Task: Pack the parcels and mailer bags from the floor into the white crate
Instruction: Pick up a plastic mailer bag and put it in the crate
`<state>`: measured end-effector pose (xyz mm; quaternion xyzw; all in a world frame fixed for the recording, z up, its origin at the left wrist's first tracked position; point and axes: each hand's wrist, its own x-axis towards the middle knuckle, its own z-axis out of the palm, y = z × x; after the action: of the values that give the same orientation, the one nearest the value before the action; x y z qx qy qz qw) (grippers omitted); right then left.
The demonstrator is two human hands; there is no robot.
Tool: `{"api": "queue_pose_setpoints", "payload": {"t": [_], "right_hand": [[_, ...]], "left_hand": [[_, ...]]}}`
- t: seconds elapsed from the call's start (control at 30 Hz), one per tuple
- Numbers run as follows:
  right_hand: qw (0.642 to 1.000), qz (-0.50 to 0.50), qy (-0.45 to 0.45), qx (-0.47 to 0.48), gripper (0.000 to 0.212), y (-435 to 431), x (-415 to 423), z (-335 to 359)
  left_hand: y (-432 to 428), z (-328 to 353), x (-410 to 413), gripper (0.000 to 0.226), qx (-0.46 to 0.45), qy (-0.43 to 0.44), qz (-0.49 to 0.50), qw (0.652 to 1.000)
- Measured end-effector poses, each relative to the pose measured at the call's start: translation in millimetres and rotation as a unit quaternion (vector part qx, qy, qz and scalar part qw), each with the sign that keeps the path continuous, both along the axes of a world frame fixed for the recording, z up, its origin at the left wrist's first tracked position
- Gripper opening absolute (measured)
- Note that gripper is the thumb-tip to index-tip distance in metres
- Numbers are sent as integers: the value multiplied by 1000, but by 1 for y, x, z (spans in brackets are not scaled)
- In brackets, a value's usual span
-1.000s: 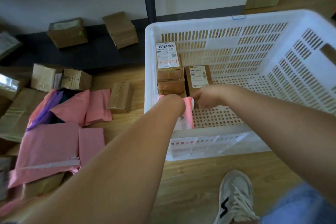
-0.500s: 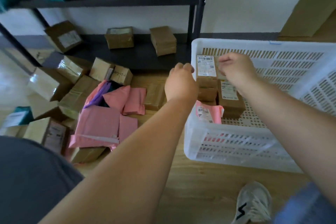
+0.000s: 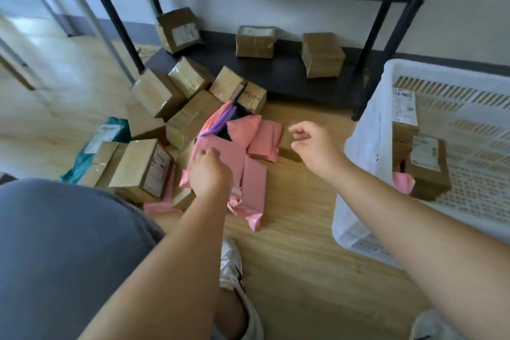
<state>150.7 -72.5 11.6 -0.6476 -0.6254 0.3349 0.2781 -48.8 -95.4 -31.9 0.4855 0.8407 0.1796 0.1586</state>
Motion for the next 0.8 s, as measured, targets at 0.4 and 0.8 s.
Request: {"api": "queue_pose_setpoints", "payload": {"t": [0.4,0.8], "right_hand": [[991,37,-52,-118,34,8,-50,-66],[989,49,-53,-127,31,5,-47,-70]], "left_hand": [[2,-54,-59,38,-98,-50,168,980],[15,-33,-38,27,-49,-72,156,984]]}}
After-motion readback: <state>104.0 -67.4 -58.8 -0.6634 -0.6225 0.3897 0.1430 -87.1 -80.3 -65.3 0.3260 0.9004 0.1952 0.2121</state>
